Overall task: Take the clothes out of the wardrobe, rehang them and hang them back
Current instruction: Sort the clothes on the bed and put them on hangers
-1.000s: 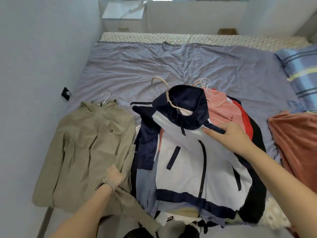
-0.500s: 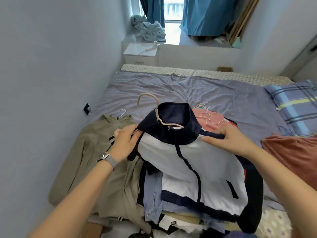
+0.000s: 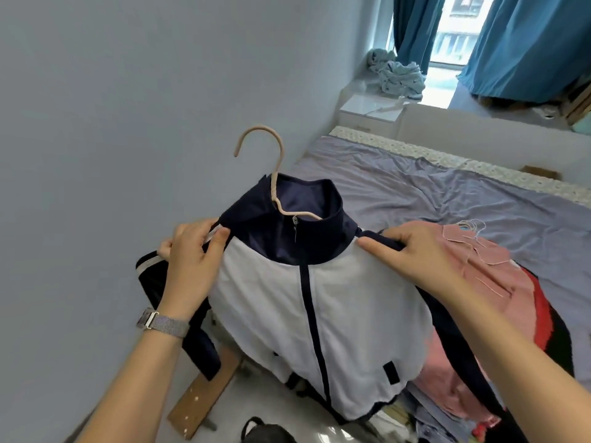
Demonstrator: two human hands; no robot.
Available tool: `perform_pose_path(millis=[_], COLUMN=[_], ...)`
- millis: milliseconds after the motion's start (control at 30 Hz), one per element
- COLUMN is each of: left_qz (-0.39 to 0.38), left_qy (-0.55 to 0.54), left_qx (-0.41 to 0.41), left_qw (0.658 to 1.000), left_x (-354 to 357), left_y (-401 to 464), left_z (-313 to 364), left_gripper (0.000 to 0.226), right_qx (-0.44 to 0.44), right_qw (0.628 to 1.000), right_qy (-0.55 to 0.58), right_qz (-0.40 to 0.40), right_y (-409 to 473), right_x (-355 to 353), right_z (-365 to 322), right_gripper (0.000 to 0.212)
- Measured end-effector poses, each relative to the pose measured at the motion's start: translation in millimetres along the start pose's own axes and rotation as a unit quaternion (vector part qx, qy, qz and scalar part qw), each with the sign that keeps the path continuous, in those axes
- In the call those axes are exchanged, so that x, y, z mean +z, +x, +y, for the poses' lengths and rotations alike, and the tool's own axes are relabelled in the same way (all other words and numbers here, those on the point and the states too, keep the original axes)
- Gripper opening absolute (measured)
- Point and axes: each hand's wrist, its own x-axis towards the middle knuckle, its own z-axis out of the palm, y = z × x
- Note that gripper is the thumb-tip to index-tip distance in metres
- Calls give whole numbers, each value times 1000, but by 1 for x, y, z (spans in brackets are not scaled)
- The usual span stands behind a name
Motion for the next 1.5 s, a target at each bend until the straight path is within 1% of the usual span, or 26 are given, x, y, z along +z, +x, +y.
perform_pose_path(millis=[167,300,433,533,600,700,833,933,1000,1067,1100,1167,1200,1233,1267,1300,1333,1400,1433,1500], left_qz=[61,79,52,14,-13,-70,-136,-190,-221,-230,-235,-239,-233,-218,-201,-185,-178,-193,-211,-249], left_qy=[41,83,121,115,110,95,88,73,65,63,60,58,56,54,55,68,92,135,139,121], left_qx=[-12,-25,-17,-16,-12,-10,6,11,-6,-6,2,26,40,55,69,77,74,36,15,-19], left_qw=[997,993,991,993,994,993,987,979,973,971,970,969,970,973,976,977,977,971,967,961], left_x=[-73,-116,-134,-133,-123,-101,-58,-17,12,44,62,104,128,152,176,199,222,257,273,293], left_y=[19,51,86,111,128,158,202,230,253,290,312,359,384,408,429,446,460,467,463,442], left_z=[-41,-79,-118,-148,-159,-168,-178,-183,-185,-180,-175,-166,-163,-164,-169,-179,-193,-222,-235,-255], left_gripper=[30,31,30,26,29,33,27,20,19,18,20,26,25,20,13,10,19,29,31,30], right_qx=[-28,-20,5,29,49,80,120,154,181,215,235,257,266,266,260,253,247,251,261,265], right_qw=[999,996,994,993,993,992,988,982,976,965,960,952,948,948,950,955,960,964,964,960], right_qy=[41,83,110,115,110,96,90,105,124,146,151,167,173,177,170,150,123,69,28,-80], right_qz=[-8,-18,-12,-7,6,29,31,22,-3,-20,-26,-16,-4,6,20,37,51,52,34,-29], right_y=[28,60,84,98,109,130,161,187,207,236,254,291,311,332,351,370,387,410,419,431], right_x=[67,121,170,195,202,198,190,192,188,179,171,154,145,140,138,140,147,172,187,216], right_z=[-59,-93,-104,-103,-99,-87,-52,-12,17,48,65,96,111,125,139,154,172,213,237,283], right_gripper=[60,59,61,60,59,60,59,60,65,59,59,78,82,78,69,63,61,63,63,55])
